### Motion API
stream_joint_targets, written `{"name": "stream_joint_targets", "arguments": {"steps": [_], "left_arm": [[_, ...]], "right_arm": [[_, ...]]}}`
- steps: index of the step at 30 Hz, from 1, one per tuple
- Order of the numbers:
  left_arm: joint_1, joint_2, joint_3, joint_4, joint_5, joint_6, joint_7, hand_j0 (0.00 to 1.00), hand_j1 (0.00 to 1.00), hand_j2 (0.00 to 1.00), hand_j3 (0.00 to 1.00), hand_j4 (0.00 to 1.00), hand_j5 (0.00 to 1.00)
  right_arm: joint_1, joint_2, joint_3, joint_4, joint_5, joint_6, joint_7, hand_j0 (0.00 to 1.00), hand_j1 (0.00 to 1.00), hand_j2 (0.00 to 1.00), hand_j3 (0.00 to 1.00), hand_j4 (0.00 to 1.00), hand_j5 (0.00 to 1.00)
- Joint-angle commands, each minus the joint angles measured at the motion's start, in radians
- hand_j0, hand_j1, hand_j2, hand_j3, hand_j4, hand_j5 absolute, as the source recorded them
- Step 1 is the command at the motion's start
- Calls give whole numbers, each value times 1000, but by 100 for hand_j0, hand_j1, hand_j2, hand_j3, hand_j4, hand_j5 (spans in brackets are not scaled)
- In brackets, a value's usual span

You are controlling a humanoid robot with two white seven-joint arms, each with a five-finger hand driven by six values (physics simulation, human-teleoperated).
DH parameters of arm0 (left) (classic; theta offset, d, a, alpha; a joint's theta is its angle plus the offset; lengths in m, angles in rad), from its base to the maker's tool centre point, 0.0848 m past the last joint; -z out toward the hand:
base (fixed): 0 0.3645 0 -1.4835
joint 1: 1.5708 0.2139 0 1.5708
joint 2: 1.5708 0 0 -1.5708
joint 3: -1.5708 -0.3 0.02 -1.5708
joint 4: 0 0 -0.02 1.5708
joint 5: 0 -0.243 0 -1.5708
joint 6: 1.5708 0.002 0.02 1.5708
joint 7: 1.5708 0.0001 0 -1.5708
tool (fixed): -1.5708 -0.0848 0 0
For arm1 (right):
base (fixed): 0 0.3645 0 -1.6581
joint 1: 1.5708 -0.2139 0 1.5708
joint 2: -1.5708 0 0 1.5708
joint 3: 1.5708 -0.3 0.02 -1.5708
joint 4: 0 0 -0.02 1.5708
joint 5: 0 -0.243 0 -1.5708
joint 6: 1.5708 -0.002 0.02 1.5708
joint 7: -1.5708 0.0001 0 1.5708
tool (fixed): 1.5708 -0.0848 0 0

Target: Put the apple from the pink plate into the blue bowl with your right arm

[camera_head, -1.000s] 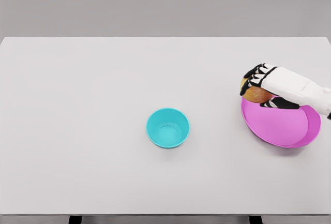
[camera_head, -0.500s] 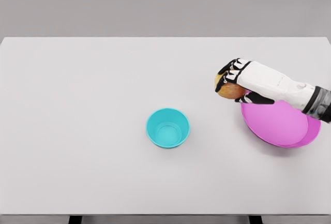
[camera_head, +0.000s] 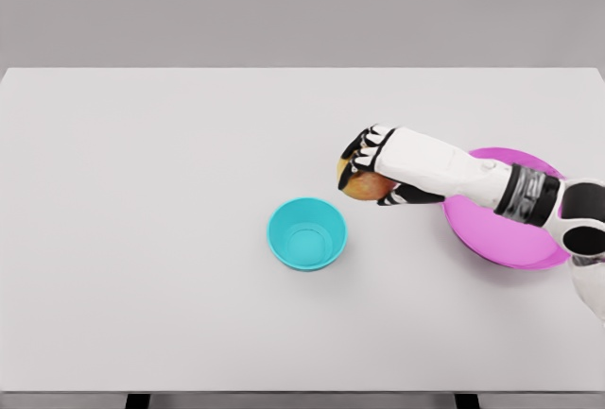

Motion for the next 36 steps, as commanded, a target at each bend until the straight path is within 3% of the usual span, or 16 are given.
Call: {"name": "stream_joint_targets", "arguments": {"steps": [1, 12, 17, 36], "left_arm": [[-2, 0, 0, -1, 1, 0, 0, 100, 100, 100, 100, 100, 100], [-2, 0, 0, -1, 1, 0, 2, 100, 100, 100, 100, 100, 100], [-2, 0, 0, -1, 1, 0, 2, 100, 100, 100, 100, 100, 100], [-2, 0, 0, -1, 1, 0, 2, 100, 100, 100, 100, 100, 100]], "right_arm": [[0, 22, 34, -3, -8, 3, -1, 55, 55, 55, 55, 55, 55], [-11, 53, 89, -10, -8, 3, -1, 55, 55, 55, 55, 55, 55], [-55, 94, 149, -10, -7, 3, -1, 55, 55, 55, 55, 55, 55], [-41, 71, 175, -10, -8, 3, -1, 57, 57, 57, 57, 57, 57]]}}
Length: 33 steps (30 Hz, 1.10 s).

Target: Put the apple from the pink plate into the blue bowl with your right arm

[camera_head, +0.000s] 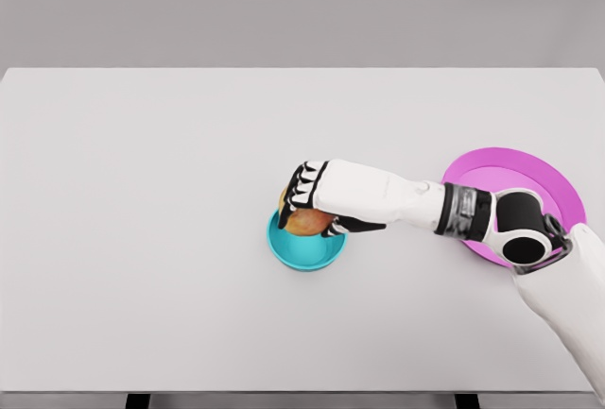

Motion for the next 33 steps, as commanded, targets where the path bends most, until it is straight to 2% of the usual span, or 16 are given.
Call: {"name": "stream_joint_targets", "arguments": {"steps": [1, 6, 11, 12, 13, 16, 17, 21, 30, 33], "left_arm": [[0, 0, 0, 0, 0, 0, 0, 100, 100, 100, 100, 100, 100], [0, 0, 0, 0, 0, 0, 0, 100, 100, 100, 100, 100, 100], [0, 0, 0, 0, 0, 0, 0, 100, 100, 100, 100, 100, 100], [0, 0, 0, 0, 0, 0, 1, 100, 100, 100, 100, 100, 100], [0, 0, 0, 0, 0, 0, 1, 100, 100, 100, 100, 100, 100], [0, 0, 0, 0, 0, 0, 0, 100, 100, 100, 100, 100, 100], [0, 0, 0, 0, 0, 0, 0, 100, 100, 100, 100, 100, 100], [0, 0, 0, 0, 0, 0, 1, 100, 100, 100, 100, 100, 100], [0, 0, 0, 0, -1, 0, 0, 100, 100, 100, 100, 100, 100], [9, 0, 0, 14, -6, 0, 1, 100, 100, 100, 100, 100, 100]], "right_arm": [[-2, 1, 14, 0, -7, 3, -1, 57, 57, 57, 57, 57, 57], [-11, 9, 45, 0, -7, 3, -1, 57, 57, 57, 57, 57, 57], [-8, -15, 28, -2, -7, 3, -1, 59, 59, 59, 59, 59, 59], [-8, -15, 28, -2, -7, 3, -1, 62, 62, 62, 62, 62, 62], [-6, -15, 24, -2, -7, 3, -1, 70, 70, 70, 70, 70, 70], [0, -15, -10, -3, -6, 3, -1, 77, 77, 77, 77, 77, 77], [0, -15, -15, -3, -6, 3, -1, 83, 83, 83, 83, 83, 83], [0, -18, -25, -5, -6, 3, -1, 84, 84, 84, 84, 84, 84], [-3, -25, -127, -10, -15, 3, -1, 85, 85, 85, 85, 85, 85], [2, -35, -130, -8, -17, 3, -1, 87, 87, 87, 87, 87, 87]]}}
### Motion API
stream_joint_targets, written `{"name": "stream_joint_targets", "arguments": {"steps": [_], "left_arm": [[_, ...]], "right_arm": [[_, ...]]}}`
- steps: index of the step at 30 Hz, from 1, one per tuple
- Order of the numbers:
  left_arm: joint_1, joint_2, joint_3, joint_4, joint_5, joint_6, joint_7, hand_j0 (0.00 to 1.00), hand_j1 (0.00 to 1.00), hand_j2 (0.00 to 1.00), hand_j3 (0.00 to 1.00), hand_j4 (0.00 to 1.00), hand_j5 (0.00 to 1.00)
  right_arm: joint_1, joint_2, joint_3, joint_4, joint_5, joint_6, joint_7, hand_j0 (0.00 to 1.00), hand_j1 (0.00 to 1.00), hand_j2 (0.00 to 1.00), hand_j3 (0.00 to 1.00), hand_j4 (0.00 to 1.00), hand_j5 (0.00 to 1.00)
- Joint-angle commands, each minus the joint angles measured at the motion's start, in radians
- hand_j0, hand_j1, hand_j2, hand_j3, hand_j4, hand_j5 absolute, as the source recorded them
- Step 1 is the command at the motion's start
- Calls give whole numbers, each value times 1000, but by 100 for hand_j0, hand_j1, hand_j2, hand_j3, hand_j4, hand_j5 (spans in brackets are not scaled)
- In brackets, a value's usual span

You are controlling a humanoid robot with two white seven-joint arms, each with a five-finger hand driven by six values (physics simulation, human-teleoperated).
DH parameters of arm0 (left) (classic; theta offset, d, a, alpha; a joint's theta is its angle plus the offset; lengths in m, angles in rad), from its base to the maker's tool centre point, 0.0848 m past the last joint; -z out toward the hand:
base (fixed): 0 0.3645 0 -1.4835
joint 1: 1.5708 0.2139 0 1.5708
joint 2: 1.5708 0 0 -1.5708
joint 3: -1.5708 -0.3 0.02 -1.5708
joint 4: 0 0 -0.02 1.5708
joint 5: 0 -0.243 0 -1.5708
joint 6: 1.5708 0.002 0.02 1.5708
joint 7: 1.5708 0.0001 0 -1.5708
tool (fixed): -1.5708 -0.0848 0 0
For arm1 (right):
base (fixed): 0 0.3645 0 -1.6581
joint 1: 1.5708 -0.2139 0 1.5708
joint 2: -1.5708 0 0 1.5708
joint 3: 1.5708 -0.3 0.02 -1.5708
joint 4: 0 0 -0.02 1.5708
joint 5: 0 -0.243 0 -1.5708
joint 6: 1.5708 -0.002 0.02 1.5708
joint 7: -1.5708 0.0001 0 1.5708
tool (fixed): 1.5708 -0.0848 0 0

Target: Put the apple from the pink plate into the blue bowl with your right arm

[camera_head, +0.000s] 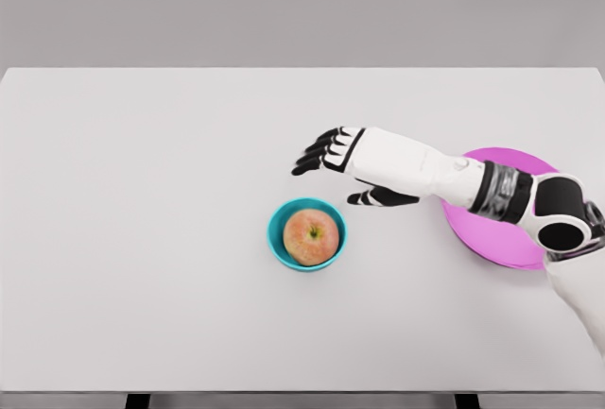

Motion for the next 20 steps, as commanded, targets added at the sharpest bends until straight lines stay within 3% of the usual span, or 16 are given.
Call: {"name": "stream_joint_targets", "arguments": {"steps": [1, 3, 4, 5, 8, 14, 17, 20], "left_arm": [[0, 0, 0, 7, -2, 1, 1, 100, 100, 100, 100, 100, 100], [0, 0, 0, 5, -2, 1, 1, 100, 100, 100, 100, 100, 100], [-3, 0, 0, 4, -2, 0, 1, 100, 100, 100, 100, 100, 100], [-8, 0, 0, 2, -2, 0, 1, 100, 100, 100, 100, 100, 100], [-9, 0, 0, 1, -2, 0, 1, 100, 100, 100, 100, 100, 100], [-9, 0, 0, -4, -2, 0, 2, 100, 100, 100, 100, 100, 100], [-9, 0, 0, -4, -2, 0, 2, 100, 100, 100, 100, 100, 100], [-9, 0, 0, -4, -2, 0, 2, 100, 100, 100, 100, 100, 100]], "right_arm": [[0, -10, -10, 0, -10, 3, -1, 87, 87, 87, 87, 87, 87], [2, -34, -21, 0, -10, 3, -1, 92, 92, 92, 92, 92, 92], [2, -68, -45, 0, -10, 3, -1, 100, 100, 100, 100, 100, 100], [2, -99, -87, 2, -13, 3, -1, 100, 100, 100, 100, 100, 100], [9, -221, -91, 3, -13, 3, -1, 100, 100, 100, 100, 100, 100], [23, -223, -80, 3, -13, 3, -1, 100, 100, 100, 100, 100, 100], [86, -364, -136, 5, -68, 3, -1, 100, 100, 100, 100, 100, 100], [101, -367, -156, 7, -86, 3, -1, 100, 100, 100, 100, 100, 100]]}}
